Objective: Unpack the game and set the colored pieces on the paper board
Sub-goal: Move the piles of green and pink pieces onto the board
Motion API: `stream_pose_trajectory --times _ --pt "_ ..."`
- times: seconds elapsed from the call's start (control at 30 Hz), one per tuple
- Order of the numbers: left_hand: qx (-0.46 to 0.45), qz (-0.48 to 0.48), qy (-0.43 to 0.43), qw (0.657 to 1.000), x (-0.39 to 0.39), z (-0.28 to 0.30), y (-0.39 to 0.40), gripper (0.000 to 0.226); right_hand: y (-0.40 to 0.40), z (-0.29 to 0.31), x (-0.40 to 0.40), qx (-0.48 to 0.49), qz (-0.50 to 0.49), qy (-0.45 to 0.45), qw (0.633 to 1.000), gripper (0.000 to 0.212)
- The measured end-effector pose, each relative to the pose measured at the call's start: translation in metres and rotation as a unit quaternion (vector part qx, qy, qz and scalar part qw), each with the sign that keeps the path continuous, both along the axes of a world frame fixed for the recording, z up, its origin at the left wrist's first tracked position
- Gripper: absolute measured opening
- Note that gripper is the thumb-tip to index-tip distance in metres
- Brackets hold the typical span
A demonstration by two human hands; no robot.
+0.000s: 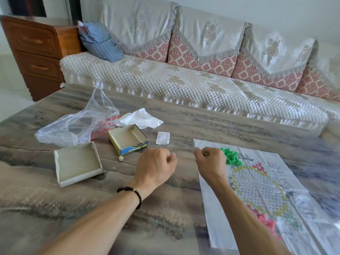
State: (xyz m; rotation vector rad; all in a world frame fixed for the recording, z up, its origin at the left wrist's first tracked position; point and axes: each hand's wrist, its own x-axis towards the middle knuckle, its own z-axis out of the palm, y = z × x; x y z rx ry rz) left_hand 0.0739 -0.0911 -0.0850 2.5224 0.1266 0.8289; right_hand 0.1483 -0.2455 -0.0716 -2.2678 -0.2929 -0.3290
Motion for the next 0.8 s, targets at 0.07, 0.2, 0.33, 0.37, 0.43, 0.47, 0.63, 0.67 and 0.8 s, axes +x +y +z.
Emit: stream_pose_trajectory --times 0.07,0.2,0.33,0.37,0.43,0.47,0.63,0.67,0.8 --pt "-0.015 -0.012 -0.007 1.000 0.011 0.003 -0.019 0.052 -0.020 0.009 0.008 0.027 -0.020 0.007 0.999 0.044" --pt "-0.050 -0.054 -0.003 0.997 0.041 0.010 -0.075 0.046 -0.077 0.022 0.024 0.065 -0.066 0.010 0.996 0.046" --pt "-0.092 -0.120 -0.002 0.988 0.074 0.019 -0.141 0.053 -0.151 0.021 0.043 0.123 -0.118 0.029 0.985 0.044" --pt "-0.105 -0.139 0.001 0.985 0.082 0.021 -0.159 0.053 -0.169 0.019 0.048 0.143 -0.136 0.035 0.980 0.043" --pt "-0.132 -0.164 0.012 0.978 0.098 0.025 -0.191 0.050 -0.201 0.015 0.058 0.188 -0.173 0.048 0.966 0.041" --pt "-0.142 -0.168 0.020 0.975 0.106 0.026 -0.206 0.048 -0.215 0.013 0.064 0.210 -0.188 0.055 0.958 0.039" --pt "-0.163 -0.196 0.052 0.966 0.142 0.018 -0.261 0.047 -0.255 0.001 0.092 0.287 -0.196 0.069 0.935 0.035" --pt "-0.166 -0.197 0.058 0.964 0.148 0.016 -0.270 0.047 -0.260 -0.002 0.097 0.293 -0.197 0.068 0.933 0.037" --pt "-0.203 -0.169 0.076 0.961 0.168 0.004 -0.302 0.048 -0.275 -0.019 0.112 0.258 -0.186 0.047 0.947 0.048"
